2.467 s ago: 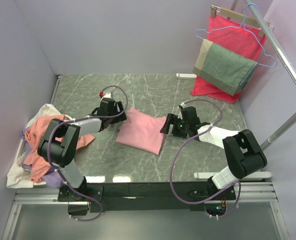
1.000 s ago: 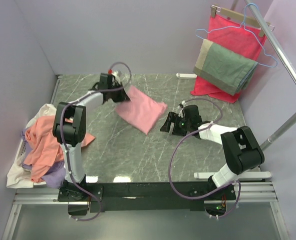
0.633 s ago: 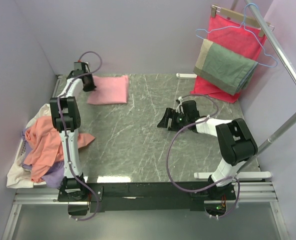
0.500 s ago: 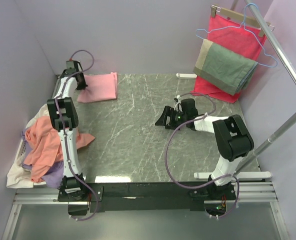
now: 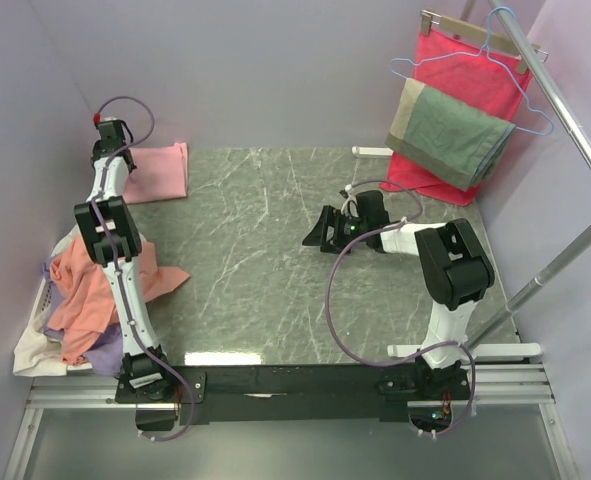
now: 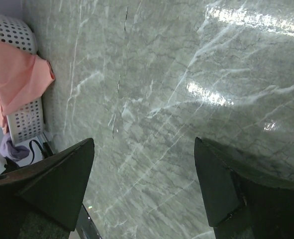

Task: Fold and stack the t-shirts
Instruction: Put the neatly folded tshirt into the corner of the board with the left arm

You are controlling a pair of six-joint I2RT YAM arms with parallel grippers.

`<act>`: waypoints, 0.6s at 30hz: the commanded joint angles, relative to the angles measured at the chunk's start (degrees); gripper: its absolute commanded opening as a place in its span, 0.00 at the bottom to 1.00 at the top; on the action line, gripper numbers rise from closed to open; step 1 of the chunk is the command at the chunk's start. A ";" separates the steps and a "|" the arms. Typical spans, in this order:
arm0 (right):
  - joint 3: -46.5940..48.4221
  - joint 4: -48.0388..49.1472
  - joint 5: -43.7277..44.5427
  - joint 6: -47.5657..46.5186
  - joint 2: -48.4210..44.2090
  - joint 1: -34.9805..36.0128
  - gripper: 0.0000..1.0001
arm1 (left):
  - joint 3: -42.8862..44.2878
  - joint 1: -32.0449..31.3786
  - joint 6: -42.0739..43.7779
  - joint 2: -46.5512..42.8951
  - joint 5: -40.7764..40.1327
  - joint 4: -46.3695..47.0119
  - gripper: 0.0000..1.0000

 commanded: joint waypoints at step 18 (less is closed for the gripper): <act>-7.36 -6.98 25.00 -7.05 -18.43 4.28 1.00 | -28.46 -12.20 -12.03 -32.59 1.63 13.84 0.99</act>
